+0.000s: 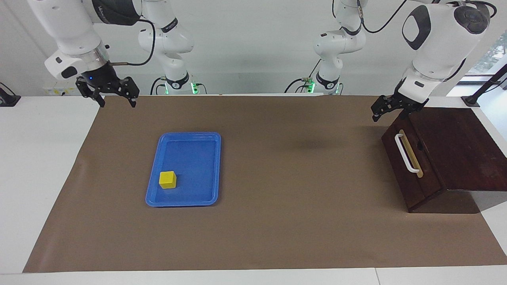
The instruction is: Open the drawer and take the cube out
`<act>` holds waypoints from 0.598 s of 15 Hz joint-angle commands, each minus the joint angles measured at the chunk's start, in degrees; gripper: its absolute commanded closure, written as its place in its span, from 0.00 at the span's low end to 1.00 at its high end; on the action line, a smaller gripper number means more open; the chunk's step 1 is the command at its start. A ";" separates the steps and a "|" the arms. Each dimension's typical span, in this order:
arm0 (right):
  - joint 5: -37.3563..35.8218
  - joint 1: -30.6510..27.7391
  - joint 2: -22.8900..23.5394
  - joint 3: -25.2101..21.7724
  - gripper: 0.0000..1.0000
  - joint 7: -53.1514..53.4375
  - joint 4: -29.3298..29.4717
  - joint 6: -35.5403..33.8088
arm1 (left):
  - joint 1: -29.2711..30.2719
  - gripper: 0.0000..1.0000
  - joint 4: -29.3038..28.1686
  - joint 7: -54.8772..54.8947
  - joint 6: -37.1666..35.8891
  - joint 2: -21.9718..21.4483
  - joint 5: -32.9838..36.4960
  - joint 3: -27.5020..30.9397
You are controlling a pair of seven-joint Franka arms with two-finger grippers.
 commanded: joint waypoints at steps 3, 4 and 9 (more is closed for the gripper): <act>0.58 -2.38 3.38 1.43 0.00 -1.80 4.03 -2.43 | -0.51 0.00 -0.48 5.52 -1.41 -0.92 0.79 -0.27; 0.58 -2.38 3.99 1.43 0.00 -0.58 3.59 -1.38 | -0.43 0.00 -0.74 5.52 -1.76 -0.92 0.79 -0.27; 1.10 -2.30 3.91 1.43 0.00 4.00 -1.07 2.32 | -0.42 0.00 -1.61 5.44 -1.77 -1.54 0.79 -0.19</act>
